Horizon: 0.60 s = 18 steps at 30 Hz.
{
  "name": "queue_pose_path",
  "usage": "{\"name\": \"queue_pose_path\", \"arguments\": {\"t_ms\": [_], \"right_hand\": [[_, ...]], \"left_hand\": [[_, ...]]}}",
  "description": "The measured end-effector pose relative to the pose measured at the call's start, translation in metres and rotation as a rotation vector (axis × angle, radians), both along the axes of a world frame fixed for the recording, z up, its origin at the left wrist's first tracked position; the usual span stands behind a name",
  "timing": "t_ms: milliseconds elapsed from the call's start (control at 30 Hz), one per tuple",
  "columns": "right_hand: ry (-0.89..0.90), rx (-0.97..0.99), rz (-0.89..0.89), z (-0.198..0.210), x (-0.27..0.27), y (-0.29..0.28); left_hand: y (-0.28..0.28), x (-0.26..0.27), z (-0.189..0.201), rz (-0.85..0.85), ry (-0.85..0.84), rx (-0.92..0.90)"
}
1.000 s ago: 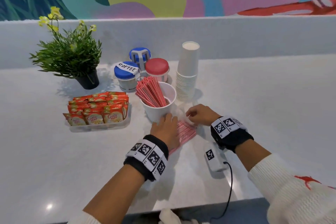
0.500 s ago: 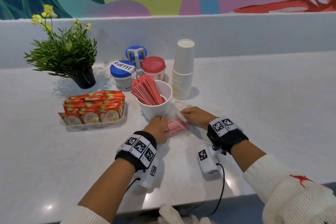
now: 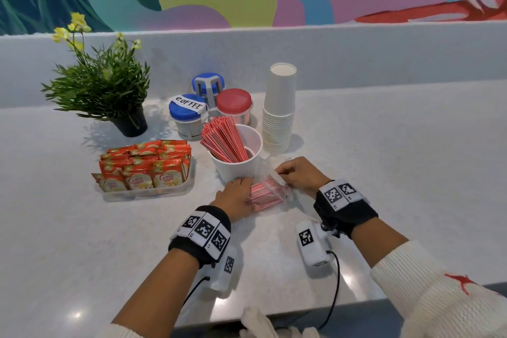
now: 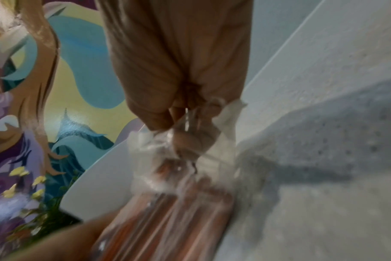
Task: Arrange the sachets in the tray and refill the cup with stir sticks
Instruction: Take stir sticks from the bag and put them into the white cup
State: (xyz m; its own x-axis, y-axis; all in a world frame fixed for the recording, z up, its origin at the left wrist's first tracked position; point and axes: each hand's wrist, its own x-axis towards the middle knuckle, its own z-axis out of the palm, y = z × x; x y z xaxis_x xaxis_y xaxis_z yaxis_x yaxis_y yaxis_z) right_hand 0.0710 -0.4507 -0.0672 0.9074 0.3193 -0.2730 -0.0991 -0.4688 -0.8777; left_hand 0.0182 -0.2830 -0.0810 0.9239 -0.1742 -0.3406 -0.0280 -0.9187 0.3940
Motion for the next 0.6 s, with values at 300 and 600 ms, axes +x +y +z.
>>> {"name": "queue_pose_path", "arguments": {"t_ms": [300, 600], "right_hand": [[0.063, 0.027, -0.018, 0.005, -0.006, -0.014], [-0.036, 0.211, -0.148, 0.017, 0.009, -0.021]], "left_hand": [[0.001, 0.003, -0.009, -0.008, -0.002, -0.037], [0.009, 0.0, -0.012, -0.013, 0.019, -0.014]]}}
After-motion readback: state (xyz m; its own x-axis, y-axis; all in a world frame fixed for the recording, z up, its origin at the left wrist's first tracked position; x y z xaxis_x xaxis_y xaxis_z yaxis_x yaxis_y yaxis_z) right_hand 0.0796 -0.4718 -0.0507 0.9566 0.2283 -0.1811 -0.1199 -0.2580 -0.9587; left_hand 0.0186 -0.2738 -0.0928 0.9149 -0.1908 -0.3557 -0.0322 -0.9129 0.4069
